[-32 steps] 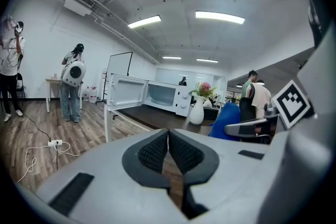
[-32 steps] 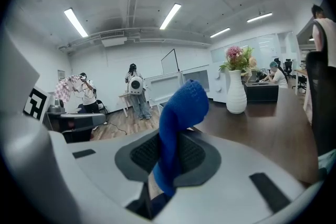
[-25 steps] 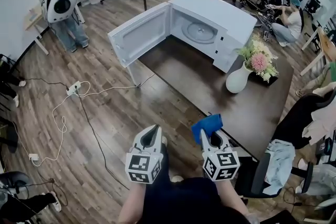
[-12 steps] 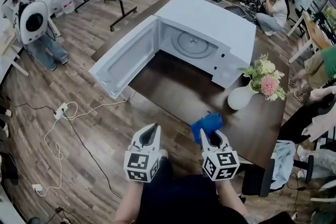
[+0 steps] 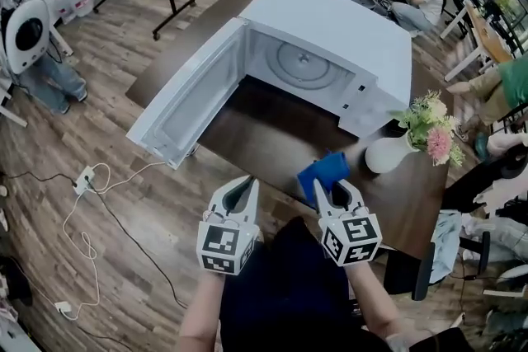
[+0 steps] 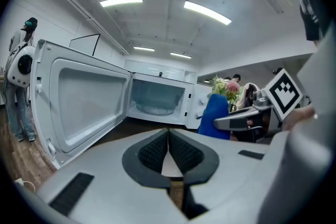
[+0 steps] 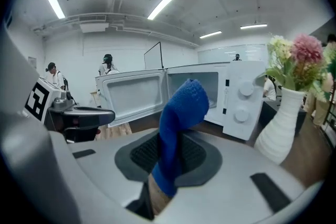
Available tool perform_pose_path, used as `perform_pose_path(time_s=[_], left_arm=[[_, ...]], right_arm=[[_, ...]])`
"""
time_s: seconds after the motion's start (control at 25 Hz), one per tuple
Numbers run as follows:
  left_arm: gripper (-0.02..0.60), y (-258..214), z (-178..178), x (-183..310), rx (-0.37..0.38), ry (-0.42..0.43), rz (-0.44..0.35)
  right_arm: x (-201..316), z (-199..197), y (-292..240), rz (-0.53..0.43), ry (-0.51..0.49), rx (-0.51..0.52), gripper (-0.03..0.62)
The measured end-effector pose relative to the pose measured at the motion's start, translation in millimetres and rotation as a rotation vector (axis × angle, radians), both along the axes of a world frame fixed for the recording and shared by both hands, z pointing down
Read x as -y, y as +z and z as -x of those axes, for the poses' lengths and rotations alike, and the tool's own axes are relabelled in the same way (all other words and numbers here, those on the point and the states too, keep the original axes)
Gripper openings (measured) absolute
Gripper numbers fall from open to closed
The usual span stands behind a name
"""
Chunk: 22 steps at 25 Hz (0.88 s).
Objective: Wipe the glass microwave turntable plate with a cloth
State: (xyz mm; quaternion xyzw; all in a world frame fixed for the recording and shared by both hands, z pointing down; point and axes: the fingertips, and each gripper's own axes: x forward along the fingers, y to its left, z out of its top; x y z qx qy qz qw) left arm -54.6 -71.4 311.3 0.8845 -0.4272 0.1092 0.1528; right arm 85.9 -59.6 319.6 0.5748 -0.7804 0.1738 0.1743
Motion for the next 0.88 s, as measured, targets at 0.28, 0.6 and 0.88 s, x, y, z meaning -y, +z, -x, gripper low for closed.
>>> perform_pose_path(time_s=[0.28, 0.6, 0.88], left_arm=[[0.008, 5.8, 2.2, 45.6, 0.013, -0.01, -0.018], [0.008, 21.8, -8.8, 99.1, 0.03, -0.02, -0.05], [0.008, 38.8, -5.0, 138.2, 0.037, -0.029, -0.064]], right_arm=[[63.0, 3.5, -1.1, -0.027, -0.065, -0.051, 0.052], [140.1, 6.0, 4.0, -0.087, -0.097, -0.174, 0.054], [219.0, 22.6, -7.4, -0.249, -0.195, -0.44, 0.055]])
